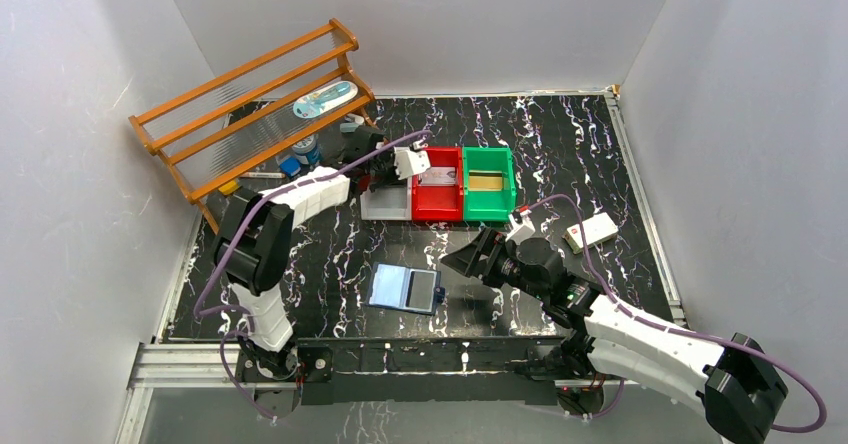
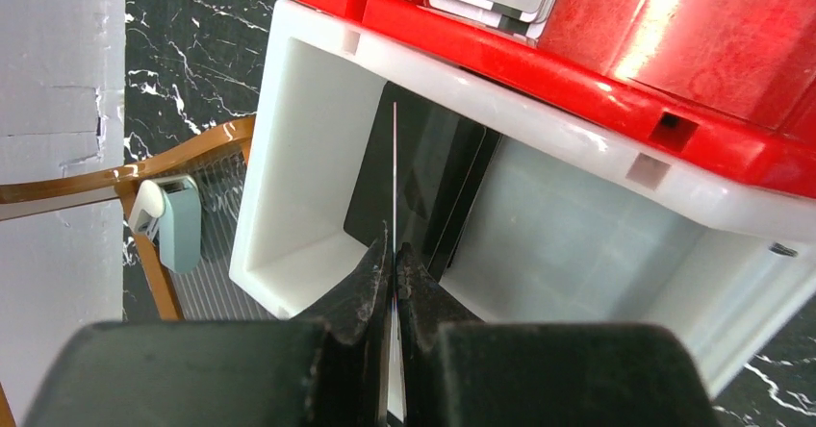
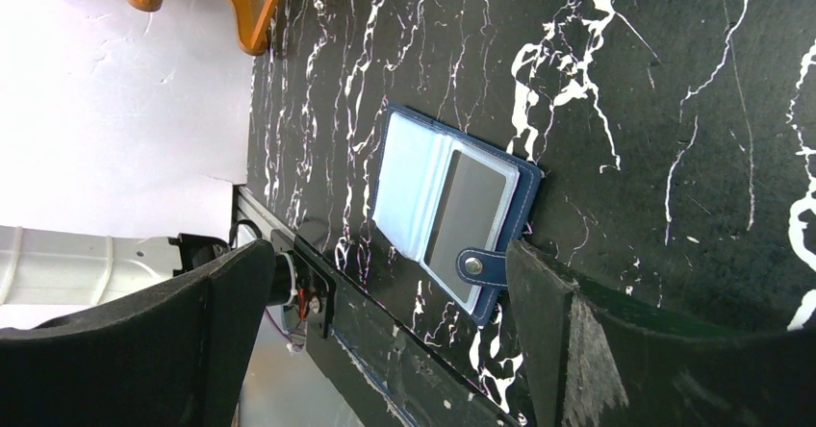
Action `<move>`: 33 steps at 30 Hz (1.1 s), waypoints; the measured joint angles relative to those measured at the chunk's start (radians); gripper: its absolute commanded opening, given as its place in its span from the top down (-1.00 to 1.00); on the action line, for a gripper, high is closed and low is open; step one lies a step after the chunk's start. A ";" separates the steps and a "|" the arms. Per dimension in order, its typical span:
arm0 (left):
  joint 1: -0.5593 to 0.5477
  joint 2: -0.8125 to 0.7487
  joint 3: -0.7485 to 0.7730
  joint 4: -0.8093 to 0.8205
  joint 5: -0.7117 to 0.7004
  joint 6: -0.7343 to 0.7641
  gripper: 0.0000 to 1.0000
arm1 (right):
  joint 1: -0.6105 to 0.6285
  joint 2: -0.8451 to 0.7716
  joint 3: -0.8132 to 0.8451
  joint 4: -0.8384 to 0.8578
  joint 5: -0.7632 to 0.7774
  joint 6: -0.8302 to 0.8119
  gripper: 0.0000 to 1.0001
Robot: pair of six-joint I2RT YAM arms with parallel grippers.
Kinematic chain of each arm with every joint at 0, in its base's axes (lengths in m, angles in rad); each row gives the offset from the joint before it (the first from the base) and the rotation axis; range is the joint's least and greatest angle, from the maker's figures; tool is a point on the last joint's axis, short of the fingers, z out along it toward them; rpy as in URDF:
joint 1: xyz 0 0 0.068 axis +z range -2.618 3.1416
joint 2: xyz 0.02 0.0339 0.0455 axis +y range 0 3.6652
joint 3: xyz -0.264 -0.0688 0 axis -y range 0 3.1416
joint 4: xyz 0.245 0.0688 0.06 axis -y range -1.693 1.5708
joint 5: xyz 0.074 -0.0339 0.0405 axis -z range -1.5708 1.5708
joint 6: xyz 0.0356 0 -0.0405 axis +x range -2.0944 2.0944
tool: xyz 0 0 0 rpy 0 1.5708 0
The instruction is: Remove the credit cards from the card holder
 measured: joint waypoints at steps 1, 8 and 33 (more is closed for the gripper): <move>0.000 0.008 0.000 0.005 -0.003 0.005 1.00 | 0.000 0.000 0.000 -0.002 0.000 0.000 -0.97; 0.000 0.045 -0.001 0.079 -0.031 0.046 1.00 | -0.001 0.000 0.000 -0.019 -0.001 0.000 -0.97; -0.001 0.127 -0.048 0.196 -0.050 0.071 0.49 | -0.006 -0.025 0.001 -0.068 0.007 0.002 -0.97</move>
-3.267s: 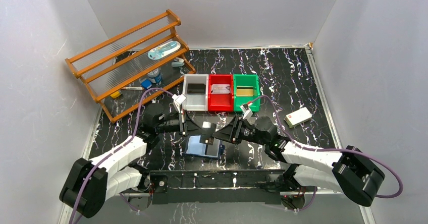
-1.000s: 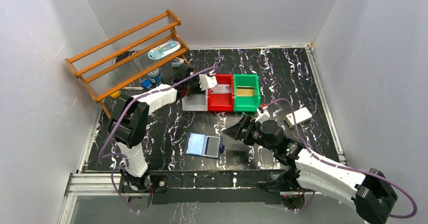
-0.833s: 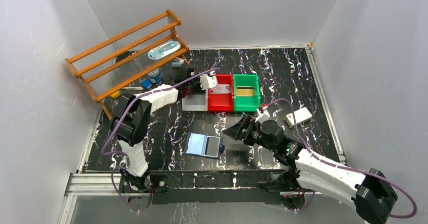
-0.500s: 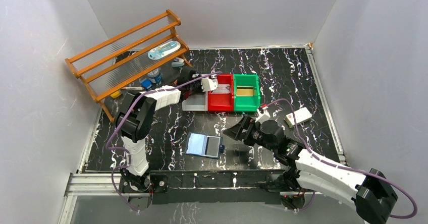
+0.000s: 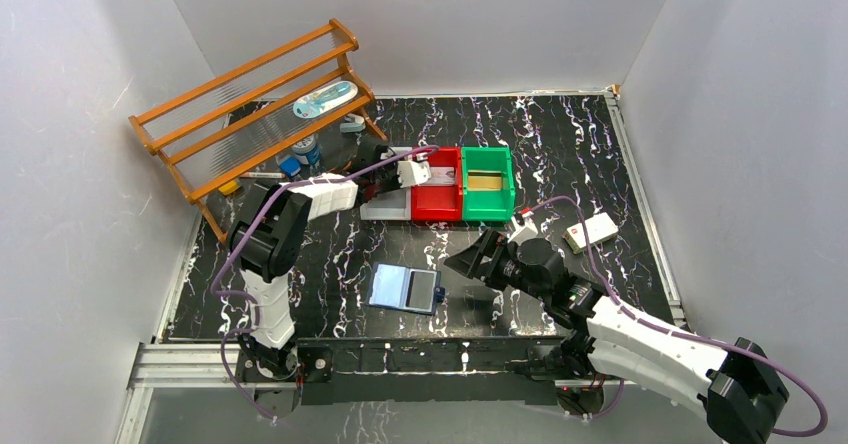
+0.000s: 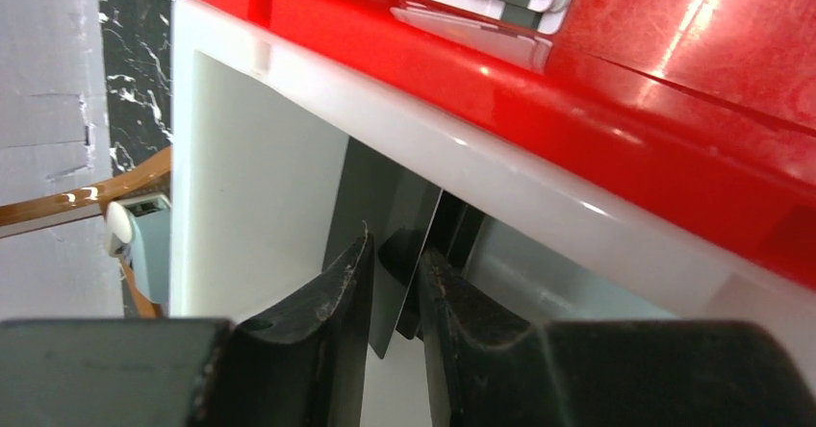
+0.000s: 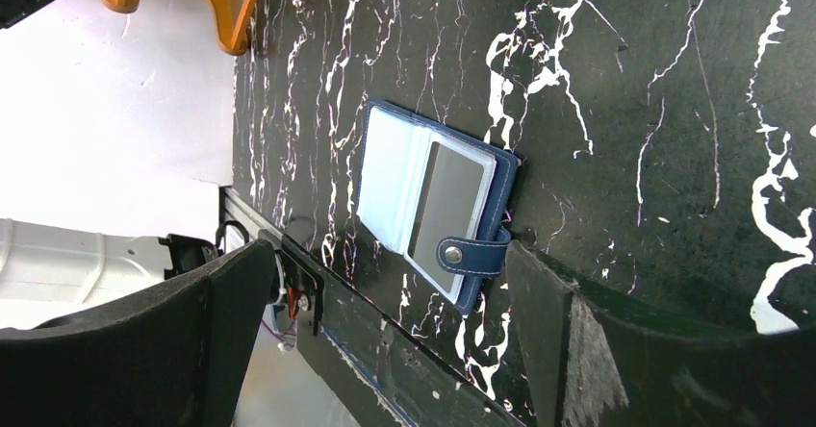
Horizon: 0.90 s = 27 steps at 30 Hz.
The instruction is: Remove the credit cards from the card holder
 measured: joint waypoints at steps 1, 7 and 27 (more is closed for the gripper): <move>0.000 0.000 -0.002 -0.001 0.002 -0.002 0.47 | 0.000 0.000 0.000 0.000 0.000 0.000 -0.97; 0.000 -0.010 -0.008 -0.003 0.007 -0.026 0.08 | -0.001 0.000 0.000 0.000 0.000 0.005 -0.97; 0.000 -0.547 -0.275 0.065 0.024 -0.457 -0.83 | -0.003 0.029 0.027 -0.010 -0.018 0.018 -0.97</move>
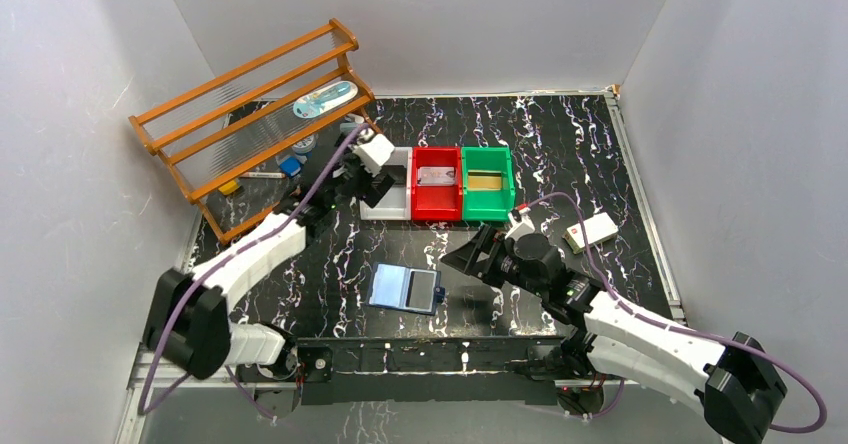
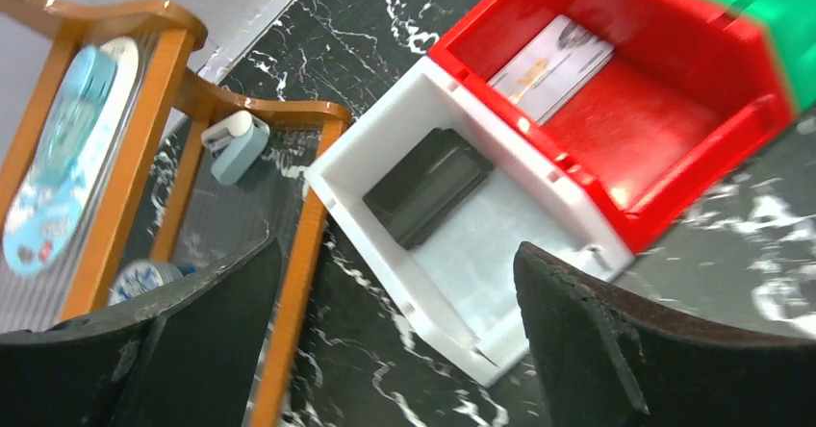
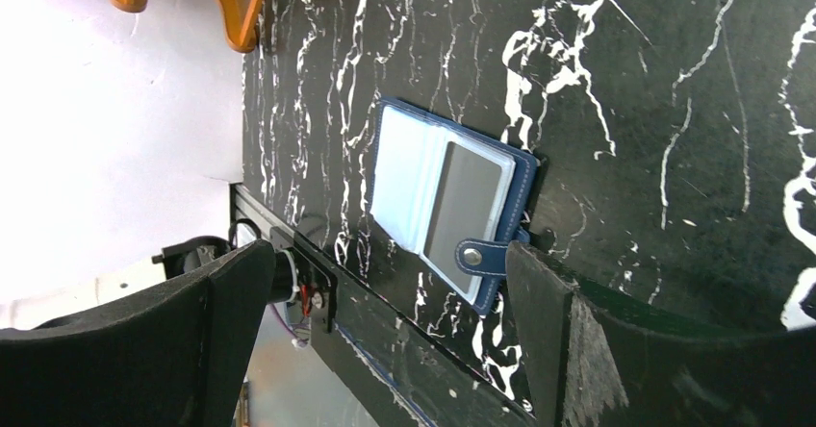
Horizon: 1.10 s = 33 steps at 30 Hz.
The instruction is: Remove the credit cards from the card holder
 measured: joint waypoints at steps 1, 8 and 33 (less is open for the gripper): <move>0.000 -0.055 -0.026 -0.001 0.000 -0.057 -0.85 | -0.001 0.007 0.010 0.002 -0.004 0.000 -0.97; 0.004 -0.341 -0.128 -0.137 0.012 -0.432 -0.97 | -0.002 0.075 0.041 0.019 -0.026 0.009 -0.97; 0.006 -0.642 -0.264 -0.618 -0.189 -0.934 -0.97 | 0.254 0.547 0.597 -0.373 0.187 -0.018 -0.42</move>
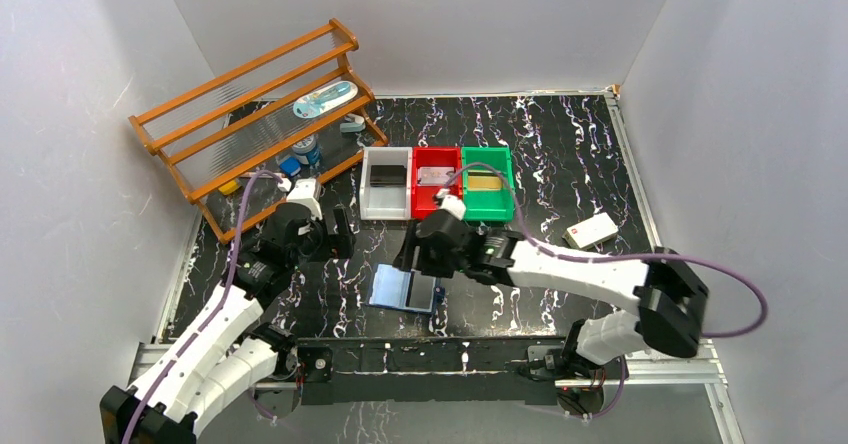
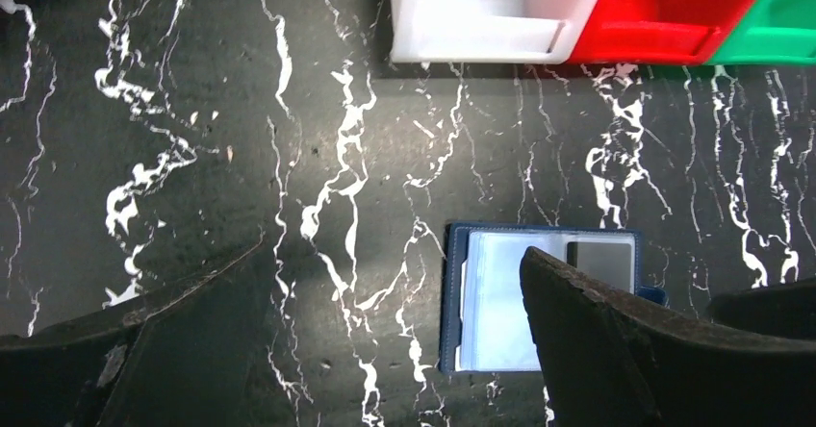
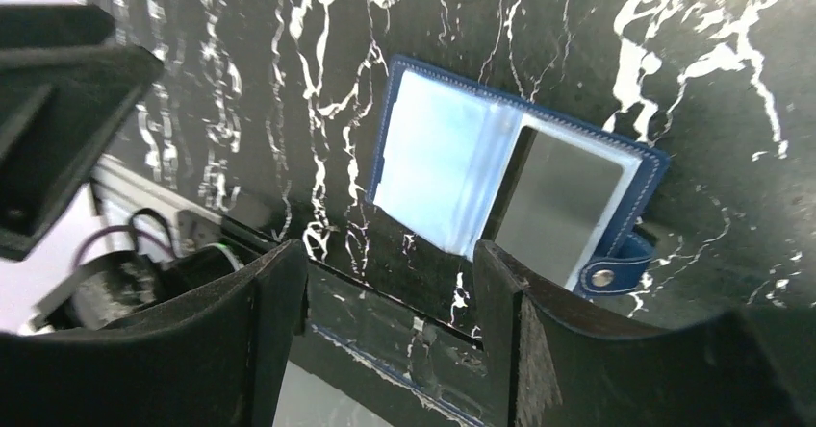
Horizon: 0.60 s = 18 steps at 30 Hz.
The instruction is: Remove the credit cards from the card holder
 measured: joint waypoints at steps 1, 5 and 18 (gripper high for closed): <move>0.000 0.006 0.000 -0.014 -0.008 -0.004 -0.97 | 0.023 0.037 0.032 -0.022 0.019 0.005 -0.40; 0.002 -0.020 0.000 -0.029 -0.016 -0.018 -0.97 | 0.084 0.160 0.111 -0.113 0.088 0.040 -0.34; 0.003 -0.053 0.000 -0.028 -0.027 -0.026 -0.97 | 0.092 0.237 0.111 -0.198 0.120 0.070 -0.25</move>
